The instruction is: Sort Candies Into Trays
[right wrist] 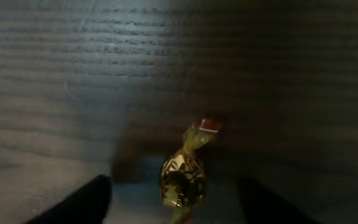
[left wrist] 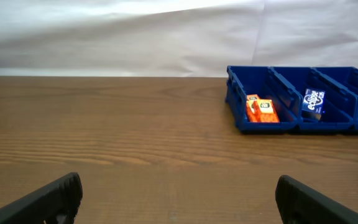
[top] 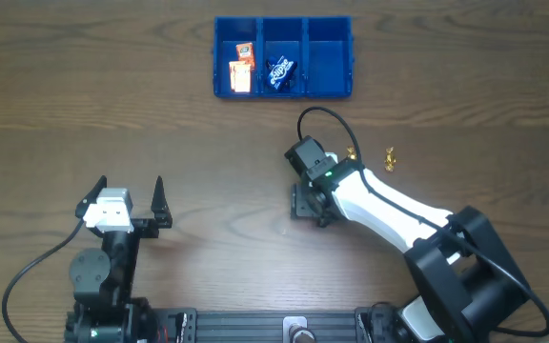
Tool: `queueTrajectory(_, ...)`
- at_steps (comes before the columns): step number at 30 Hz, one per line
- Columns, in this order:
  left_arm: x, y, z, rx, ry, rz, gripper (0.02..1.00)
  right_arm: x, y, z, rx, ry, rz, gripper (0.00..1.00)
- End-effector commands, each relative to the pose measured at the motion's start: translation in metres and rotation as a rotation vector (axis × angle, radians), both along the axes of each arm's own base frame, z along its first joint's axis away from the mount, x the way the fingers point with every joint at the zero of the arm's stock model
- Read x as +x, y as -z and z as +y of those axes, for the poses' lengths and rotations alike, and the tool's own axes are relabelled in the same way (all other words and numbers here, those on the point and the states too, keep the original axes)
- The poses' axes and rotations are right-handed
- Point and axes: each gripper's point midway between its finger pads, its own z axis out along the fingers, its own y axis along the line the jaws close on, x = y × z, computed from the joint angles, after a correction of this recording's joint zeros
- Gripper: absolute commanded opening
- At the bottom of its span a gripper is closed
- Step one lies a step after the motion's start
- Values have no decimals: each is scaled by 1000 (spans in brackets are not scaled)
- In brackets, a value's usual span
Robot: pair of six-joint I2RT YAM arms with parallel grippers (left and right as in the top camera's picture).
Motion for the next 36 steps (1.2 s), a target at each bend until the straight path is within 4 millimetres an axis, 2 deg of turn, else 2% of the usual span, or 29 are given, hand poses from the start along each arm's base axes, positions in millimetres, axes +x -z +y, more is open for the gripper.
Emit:
queueTrajectory(1, 0, 16, -3, 0, 17, 38, 998, -4, 5, -3, -15, 11, 11, 467)
queueTrajectory(4, 0, 16, -3, 0, 17, 38, 998, -4, 5, -3, -15, 11, 11, 404)
queueTrajectory(9, 0, 16, -3, 0, 17, 38, 998, -2, 5, -6, -30, 18, 0, 358)
queueTrajectory(23, 0, 16, -3, 0, 17, 38, 998, 5, 4, -10, -55, 35, -37, 334)
queueTrajectory(30, 0, 16, -3, 0, 17, 38, 998, 5, 4, -10, -55, 36, -37, 178)
queueTrajectory(36, 0, 16, -3, 0, 17, 38, 998, 9, -1, -5, -48, 37, -73, 121)
